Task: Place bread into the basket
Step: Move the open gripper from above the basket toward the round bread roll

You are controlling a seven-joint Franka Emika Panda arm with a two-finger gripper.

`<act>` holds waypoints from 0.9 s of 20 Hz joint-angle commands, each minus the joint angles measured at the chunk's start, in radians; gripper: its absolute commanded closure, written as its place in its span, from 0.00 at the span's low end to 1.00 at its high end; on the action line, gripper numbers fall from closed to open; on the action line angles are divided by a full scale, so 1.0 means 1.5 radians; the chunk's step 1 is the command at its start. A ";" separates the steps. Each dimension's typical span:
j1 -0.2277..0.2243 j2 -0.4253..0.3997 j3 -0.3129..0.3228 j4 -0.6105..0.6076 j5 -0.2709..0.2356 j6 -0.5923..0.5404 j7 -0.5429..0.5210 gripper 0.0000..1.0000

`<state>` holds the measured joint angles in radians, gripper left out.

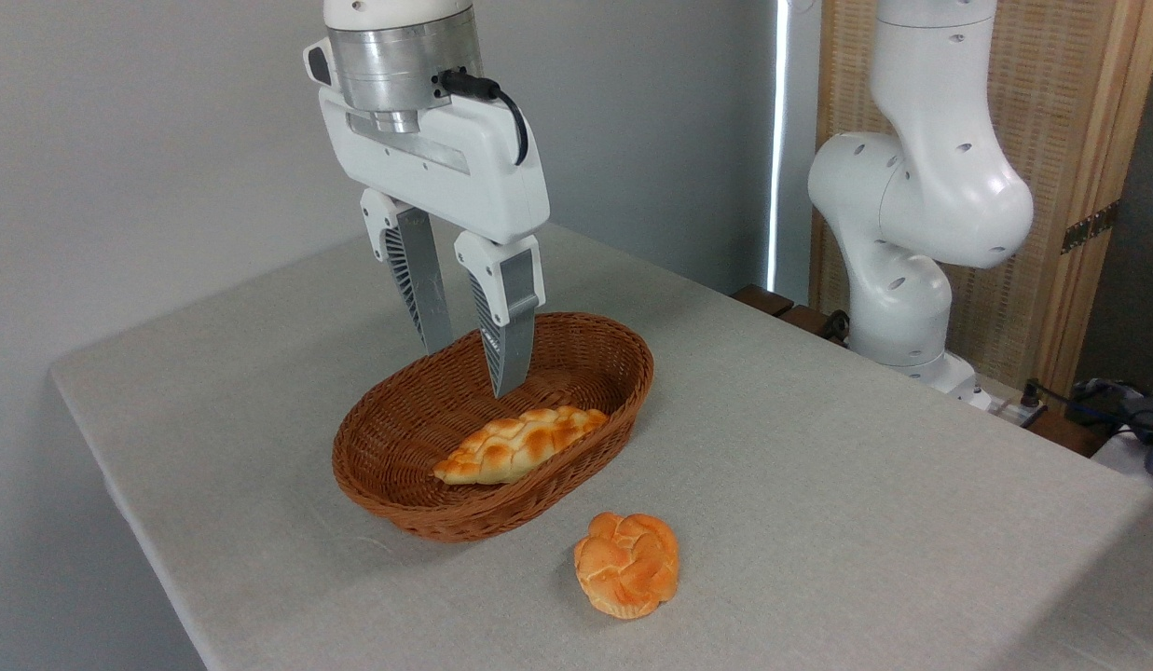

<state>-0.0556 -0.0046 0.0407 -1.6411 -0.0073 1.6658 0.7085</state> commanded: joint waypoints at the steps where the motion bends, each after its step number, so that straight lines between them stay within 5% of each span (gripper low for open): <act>1: -0.006 -0.001 0.022 0.012 -0.004 -0.018 0.014 0.00; 11: -0.008 -0.009 0.018 -0.006 -0.003 -0.014 0.015 0.00; 18: -0.015 -0.147 0.027 -0.212 0.000 0.086 0.027 0.00</act>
<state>-0.0609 -0.0866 0.0602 -1.7735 -0.0074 1.7006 0.7125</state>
